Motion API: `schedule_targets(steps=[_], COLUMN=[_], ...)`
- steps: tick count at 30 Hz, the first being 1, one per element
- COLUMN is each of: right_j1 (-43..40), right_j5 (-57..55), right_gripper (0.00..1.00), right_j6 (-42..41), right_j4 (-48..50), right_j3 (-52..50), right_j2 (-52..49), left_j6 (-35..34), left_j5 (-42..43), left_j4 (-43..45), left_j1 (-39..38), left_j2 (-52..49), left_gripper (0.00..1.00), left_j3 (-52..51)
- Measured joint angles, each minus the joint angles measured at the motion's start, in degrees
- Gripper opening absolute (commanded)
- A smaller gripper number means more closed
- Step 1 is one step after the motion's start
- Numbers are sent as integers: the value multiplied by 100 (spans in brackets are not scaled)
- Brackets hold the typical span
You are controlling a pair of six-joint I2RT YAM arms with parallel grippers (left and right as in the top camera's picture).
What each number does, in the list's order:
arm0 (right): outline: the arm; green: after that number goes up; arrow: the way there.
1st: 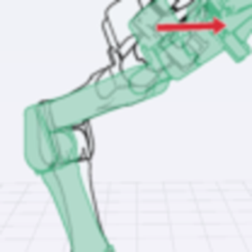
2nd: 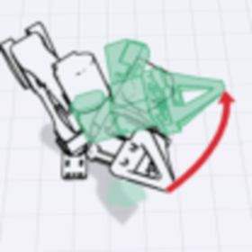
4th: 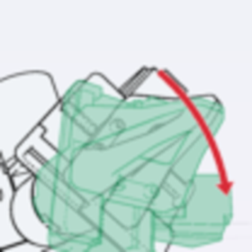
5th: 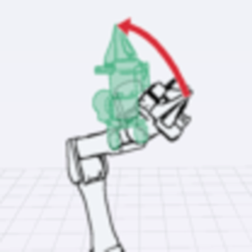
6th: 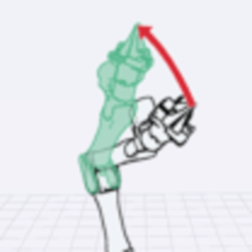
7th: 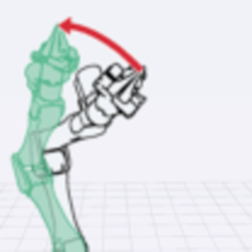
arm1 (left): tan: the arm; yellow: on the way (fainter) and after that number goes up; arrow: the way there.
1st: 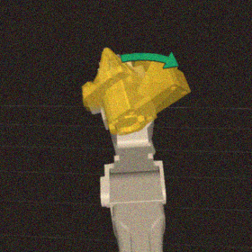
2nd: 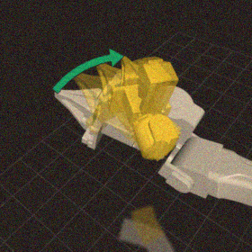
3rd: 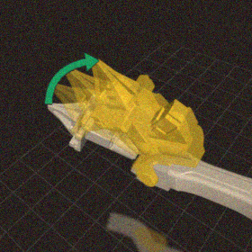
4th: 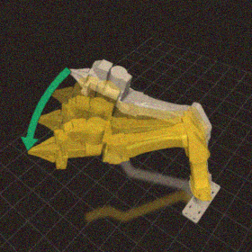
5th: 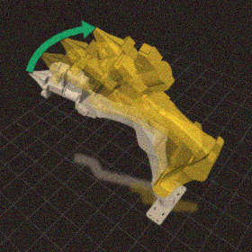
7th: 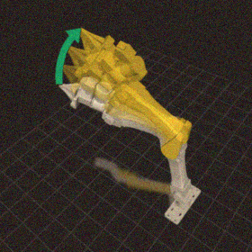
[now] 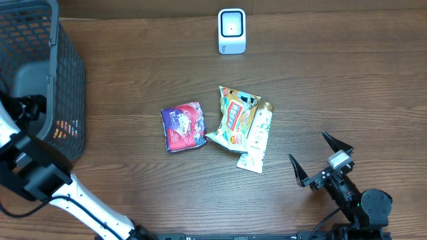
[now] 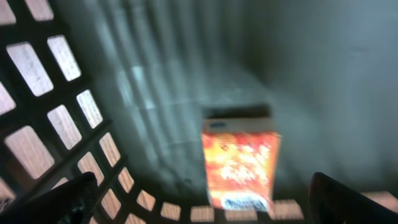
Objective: Scan the item barcode
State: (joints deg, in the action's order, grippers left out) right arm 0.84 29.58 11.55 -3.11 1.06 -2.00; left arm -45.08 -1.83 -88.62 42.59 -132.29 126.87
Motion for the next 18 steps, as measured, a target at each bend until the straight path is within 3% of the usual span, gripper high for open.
schedule_targets(steps=[6,18], right_j1=[0,0], right_j5=[0,0], right_gripper=[100,100], right_j6=[2,4], right_j4=[4,4], right_j3=[0,0], right_j2=[0,0], left_j6=[-603,-944], left_j5=[-595,-767], left_j4=[63,1032], left_j1=[-363,-544], left_j2=[-63,-63], left_gripper=[100,100], left_j3=[-293,-1178])
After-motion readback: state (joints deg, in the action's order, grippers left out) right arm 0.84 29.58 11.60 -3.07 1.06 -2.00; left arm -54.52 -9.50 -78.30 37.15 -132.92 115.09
